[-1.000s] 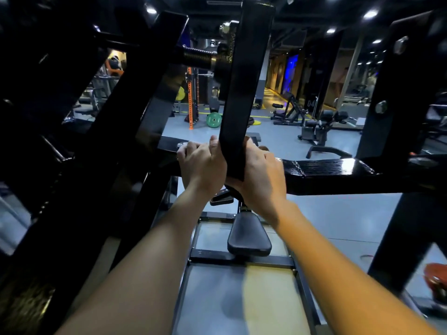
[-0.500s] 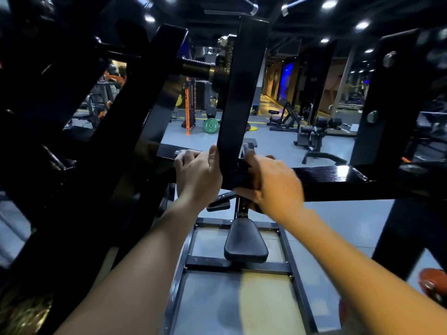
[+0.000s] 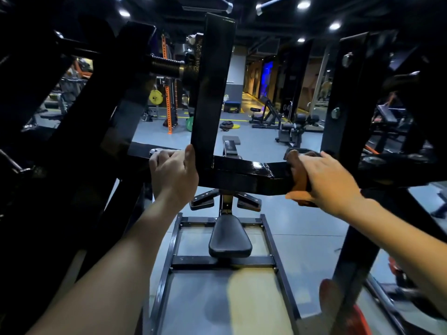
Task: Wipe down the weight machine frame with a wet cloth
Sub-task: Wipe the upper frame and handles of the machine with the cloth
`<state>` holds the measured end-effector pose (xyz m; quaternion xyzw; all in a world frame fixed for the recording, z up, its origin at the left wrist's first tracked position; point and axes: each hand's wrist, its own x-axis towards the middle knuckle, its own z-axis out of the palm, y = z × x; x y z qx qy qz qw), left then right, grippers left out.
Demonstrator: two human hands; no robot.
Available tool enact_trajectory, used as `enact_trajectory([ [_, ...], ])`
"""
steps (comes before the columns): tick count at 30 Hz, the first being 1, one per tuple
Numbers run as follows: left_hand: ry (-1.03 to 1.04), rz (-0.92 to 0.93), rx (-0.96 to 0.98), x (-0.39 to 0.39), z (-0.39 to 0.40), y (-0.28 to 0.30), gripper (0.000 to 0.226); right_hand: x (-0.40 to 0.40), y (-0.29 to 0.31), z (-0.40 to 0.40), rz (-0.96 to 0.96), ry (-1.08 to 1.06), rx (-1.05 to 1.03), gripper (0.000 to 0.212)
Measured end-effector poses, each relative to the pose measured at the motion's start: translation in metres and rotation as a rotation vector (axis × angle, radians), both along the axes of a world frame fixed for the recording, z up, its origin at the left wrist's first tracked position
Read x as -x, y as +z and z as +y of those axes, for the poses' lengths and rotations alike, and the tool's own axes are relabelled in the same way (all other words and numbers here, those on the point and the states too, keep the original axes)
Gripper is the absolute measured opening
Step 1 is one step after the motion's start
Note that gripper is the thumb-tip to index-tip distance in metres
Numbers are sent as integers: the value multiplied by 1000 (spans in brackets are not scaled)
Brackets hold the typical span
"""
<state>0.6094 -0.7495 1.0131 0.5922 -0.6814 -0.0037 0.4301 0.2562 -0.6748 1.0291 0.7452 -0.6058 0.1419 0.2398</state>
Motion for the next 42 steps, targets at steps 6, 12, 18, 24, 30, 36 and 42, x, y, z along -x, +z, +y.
enact_trajectory([
  [6,-15,3,35,7,17,7,52,-61,-18,-8,-134,85,135,86],
  [12,25,-17,83,10,8,2,61,-165,-18,-47,-199,136,135,74],
  [18,47,-23,134,12,5,-3,65,-178,-17,-47,-270,230,152,72],
  [24,17,3,193,9,6,-5,52,-54,-1,-4,74,1,42,97],
  [30,3,-12,212,7,5,-6,50,-4,-5,7,171,-154,216,85],
  [36,25,-56,161,6,-1,-8,66,-73,-21,-9,-149,-141,267,64],
  [42,13,-44,177,7,6,-7,66,-188,-24,-48,-486,-64,268,56],
])
